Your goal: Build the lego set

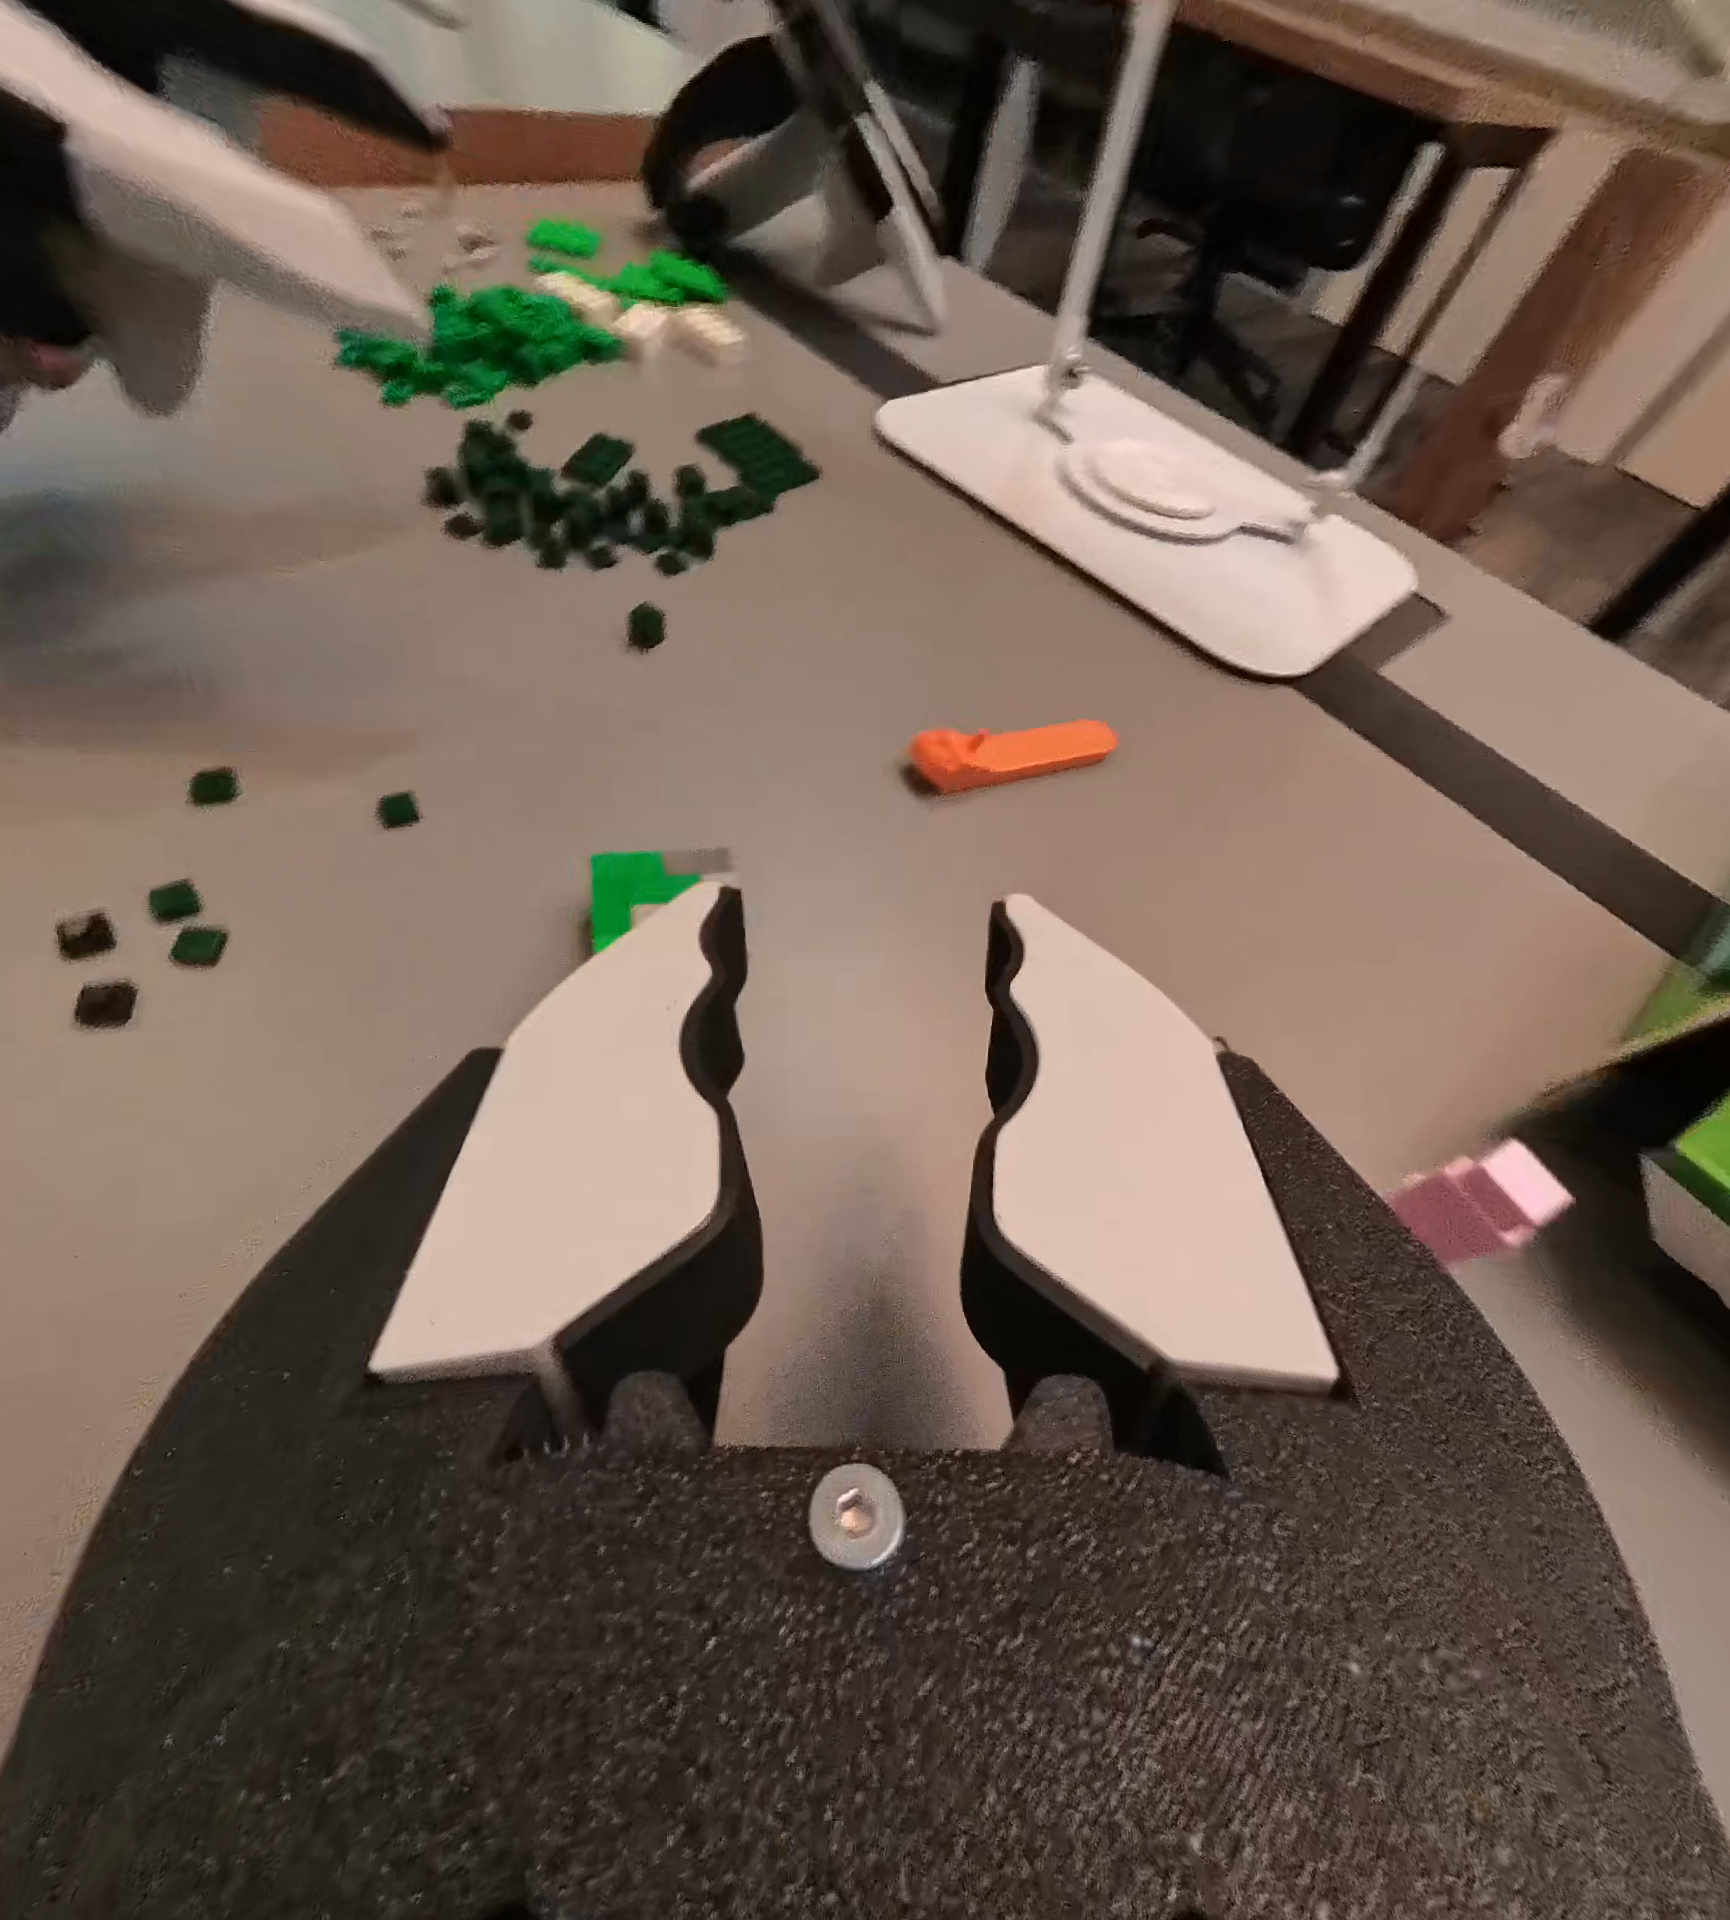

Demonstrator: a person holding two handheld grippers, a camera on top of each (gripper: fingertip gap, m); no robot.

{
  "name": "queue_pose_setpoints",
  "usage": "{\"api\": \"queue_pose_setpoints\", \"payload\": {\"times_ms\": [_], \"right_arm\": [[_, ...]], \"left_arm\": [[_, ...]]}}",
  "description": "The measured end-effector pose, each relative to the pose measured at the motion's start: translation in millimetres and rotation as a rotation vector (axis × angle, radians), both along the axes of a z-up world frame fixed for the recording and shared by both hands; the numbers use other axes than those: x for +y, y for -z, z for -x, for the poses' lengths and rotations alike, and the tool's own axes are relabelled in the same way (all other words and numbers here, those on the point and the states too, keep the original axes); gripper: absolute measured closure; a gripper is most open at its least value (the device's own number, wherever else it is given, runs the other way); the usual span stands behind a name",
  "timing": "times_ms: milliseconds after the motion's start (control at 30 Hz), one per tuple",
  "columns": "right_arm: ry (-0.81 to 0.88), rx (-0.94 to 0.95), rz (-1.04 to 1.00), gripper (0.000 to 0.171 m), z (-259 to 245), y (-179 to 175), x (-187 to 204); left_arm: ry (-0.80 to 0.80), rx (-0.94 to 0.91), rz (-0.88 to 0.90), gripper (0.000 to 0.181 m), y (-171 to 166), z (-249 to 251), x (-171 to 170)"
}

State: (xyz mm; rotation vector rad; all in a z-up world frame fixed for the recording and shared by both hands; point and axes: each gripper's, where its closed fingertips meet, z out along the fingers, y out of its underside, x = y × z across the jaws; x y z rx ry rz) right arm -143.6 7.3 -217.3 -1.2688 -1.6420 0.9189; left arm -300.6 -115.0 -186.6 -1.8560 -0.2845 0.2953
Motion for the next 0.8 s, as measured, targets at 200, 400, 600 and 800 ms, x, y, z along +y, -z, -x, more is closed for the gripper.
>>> {"api": "queue_pose_setpoints", "payload": {"times_ms": [200,400,600,800], "right_arm": [[-0.125,-0.087,-0.002,0.133,-3.7,12.6,-20.7],[-0.149,-0.151,0.002,0.137,-3.8,21.7,-26.1],[-0.166,-0.248,-0.027,0.135,-2.9,36.1,-28.5],[-0.153,-0.281,-0.027,0.134,-2.0,40.8,-24.1]], "left_arm": [[0.096,0.014,0.003,0.088,8.9,-25.9,19.4],[0.126,0.13,0.039,0.08,9.0,-30.7,22.8],[0.191,0.1,0.058,0.076,16.8,-43.3,27.9],[0.094,0.248,0.003,0.071,-3.0,-26.6,18.5]]}}
